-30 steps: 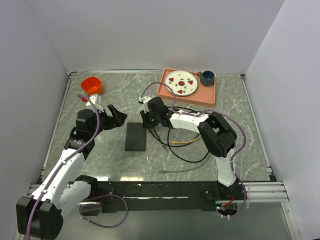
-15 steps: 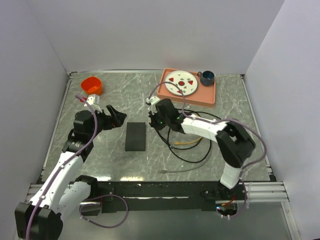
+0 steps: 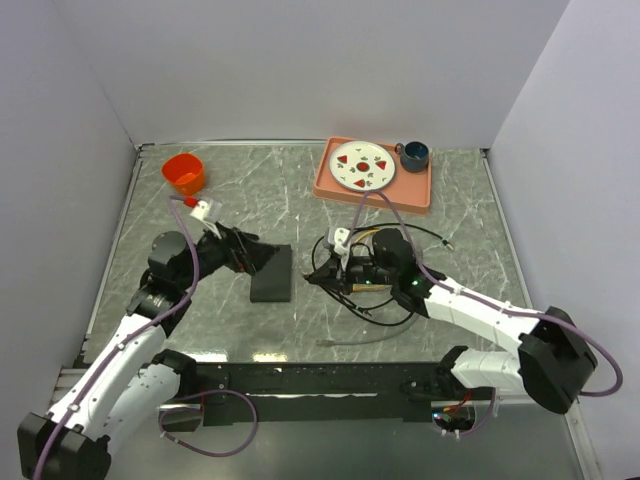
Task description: Insert the plug into the switch port
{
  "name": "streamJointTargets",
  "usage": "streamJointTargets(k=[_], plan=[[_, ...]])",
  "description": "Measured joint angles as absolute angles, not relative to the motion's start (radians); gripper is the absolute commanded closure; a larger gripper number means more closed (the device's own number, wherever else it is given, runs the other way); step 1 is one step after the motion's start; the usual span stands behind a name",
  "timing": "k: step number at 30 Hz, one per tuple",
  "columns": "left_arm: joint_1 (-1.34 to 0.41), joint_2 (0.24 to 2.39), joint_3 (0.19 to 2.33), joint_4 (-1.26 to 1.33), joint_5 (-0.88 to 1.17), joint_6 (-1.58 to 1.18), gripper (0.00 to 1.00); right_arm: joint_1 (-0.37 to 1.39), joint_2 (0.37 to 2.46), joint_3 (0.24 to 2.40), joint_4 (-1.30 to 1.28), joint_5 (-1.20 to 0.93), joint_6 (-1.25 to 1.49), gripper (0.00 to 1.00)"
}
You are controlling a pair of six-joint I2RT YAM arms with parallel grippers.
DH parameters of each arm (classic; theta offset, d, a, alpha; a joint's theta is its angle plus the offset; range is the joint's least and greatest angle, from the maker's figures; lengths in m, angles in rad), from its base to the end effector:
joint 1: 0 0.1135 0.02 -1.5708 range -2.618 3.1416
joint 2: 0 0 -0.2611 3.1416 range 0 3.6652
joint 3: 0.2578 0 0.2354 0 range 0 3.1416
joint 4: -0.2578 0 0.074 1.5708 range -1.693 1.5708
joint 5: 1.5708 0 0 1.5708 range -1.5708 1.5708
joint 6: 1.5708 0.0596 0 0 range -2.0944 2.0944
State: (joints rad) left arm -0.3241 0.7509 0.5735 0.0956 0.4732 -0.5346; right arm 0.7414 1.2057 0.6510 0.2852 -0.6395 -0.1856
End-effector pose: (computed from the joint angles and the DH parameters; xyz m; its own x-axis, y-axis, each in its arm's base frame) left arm 0.1718 -0.0864 0.3002 -0.4304 -0.3338 -0.8386 0.5749 0.6148 -0.5398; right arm 0.1746 0.2081 0.2561 -0.0147 -0.2142 -0.9767 -0.9858 0.1666 -0.0217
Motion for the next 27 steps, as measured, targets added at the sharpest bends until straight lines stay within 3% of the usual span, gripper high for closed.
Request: streamJointTargets(k=[4, 12, 27], plan=[[-0.427, 0.752, 0.574, 0.12, 0.539, -0.508, 0.04, 0.731, 1.157, 0.627, 0.301, -0.735, -0.21, 1.0], [-0.525, 0.73, 0.573, 0.176, 0.621, -0.466, 0.25, 0.659, 1.227, 0.764, 0.213, -0.958, -0.173, 1.0], [-0.619, 0.812, 0.593, 0.152, 0.572, -0.408, 0.5, 0.652, 1.251, 0.841, 0.112, -1.09, -0.147, 1.0]])
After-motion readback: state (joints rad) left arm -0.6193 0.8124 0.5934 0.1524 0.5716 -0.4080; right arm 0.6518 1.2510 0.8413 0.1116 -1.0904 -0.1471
